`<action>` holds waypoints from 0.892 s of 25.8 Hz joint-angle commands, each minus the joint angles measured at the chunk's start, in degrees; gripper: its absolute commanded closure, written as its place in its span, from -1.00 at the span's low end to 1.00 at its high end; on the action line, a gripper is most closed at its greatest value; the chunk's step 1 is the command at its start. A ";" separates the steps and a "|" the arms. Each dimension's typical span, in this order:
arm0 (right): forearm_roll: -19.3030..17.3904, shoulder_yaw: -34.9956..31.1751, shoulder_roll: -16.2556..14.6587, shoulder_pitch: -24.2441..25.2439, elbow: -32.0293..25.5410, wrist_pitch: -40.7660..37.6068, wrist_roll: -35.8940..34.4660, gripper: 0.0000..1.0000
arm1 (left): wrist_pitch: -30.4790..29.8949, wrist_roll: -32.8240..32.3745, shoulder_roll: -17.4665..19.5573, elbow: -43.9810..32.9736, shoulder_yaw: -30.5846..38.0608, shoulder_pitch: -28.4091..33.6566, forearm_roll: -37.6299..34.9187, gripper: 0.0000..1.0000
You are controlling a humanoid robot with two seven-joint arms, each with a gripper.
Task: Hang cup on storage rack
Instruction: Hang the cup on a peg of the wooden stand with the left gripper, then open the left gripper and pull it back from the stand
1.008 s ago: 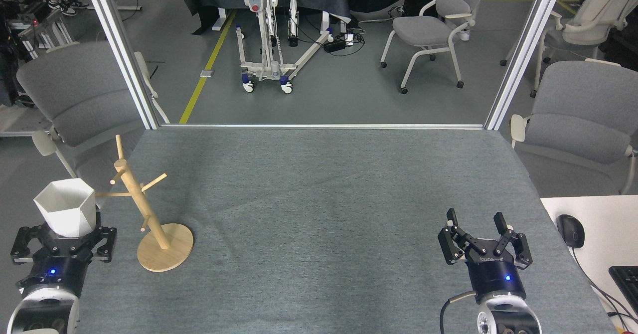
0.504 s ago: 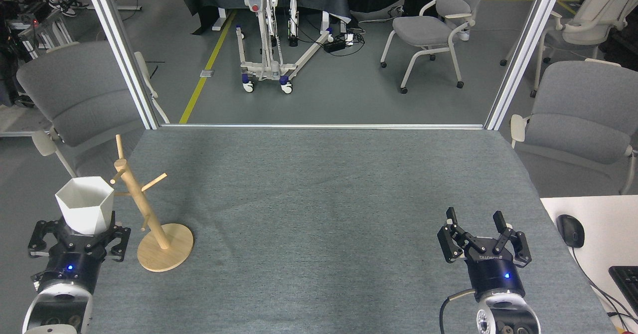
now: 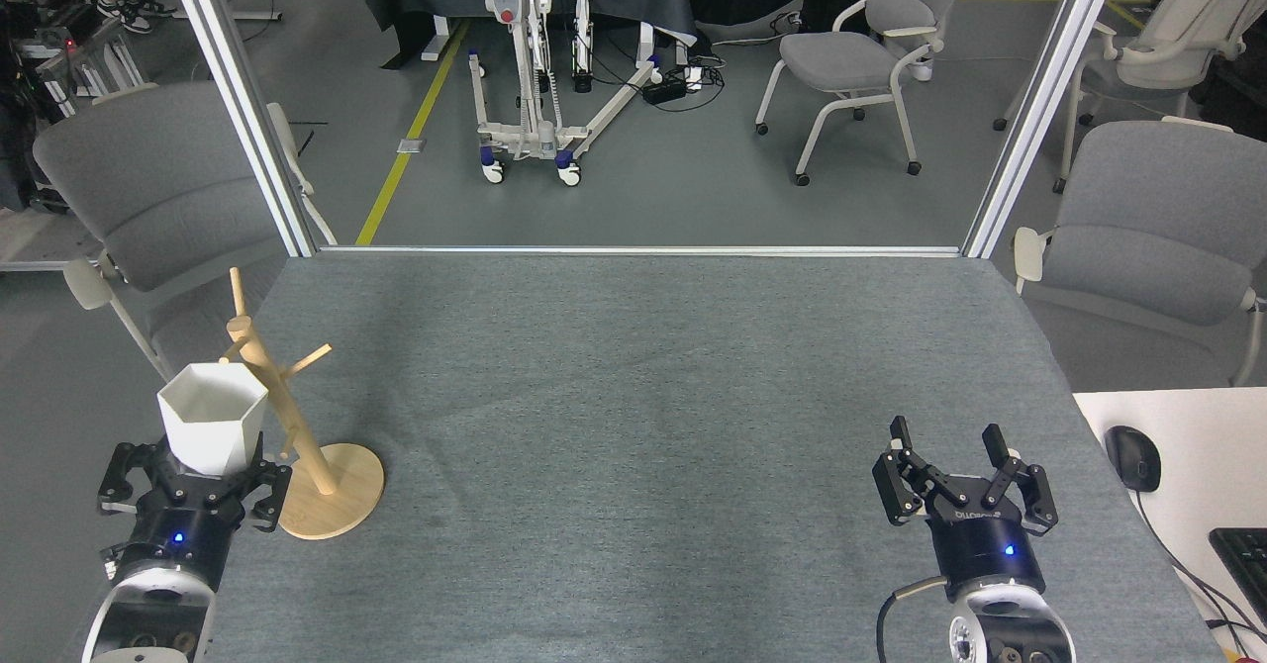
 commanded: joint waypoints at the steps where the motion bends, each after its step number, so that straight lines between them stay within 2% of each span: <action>1: -0.03 -0.03 -0.08 0.00 0.90 -0.01 -0.01 -1.00 | 0.22 0.11 -0.74 0.40 -0.04 -0.08 -0.14 -0.80; 2: -0.03 -0.03 -0.26 -0.09 1.17 -0.01 -0.01 -1.00 | 0.22 0.46 -0.82 0.49 -0.04 -0.08 -0.05 -0.90; 7: 0.23 -0.03 -0.26 0.00 2.57 -0.01 -0.01 -1.00 | 0.05 0.63 -3.46 1.72 -0.04 0.44 0.03 -0.96; 20: 0.23 0.15 -0.44 -1.41 3.19 -0.19 -0.01 -1.00 | -0.83 2.66 -12.51 10.51 -0.13 1.59 0.56 -0.97; 23: 0.23 0.15 -0.52 -1.58 3.10 -0.19 0.08 -1.00 | -1.89 2.74 -16.38 9.63 -0.31 1.59 0.56 -0.97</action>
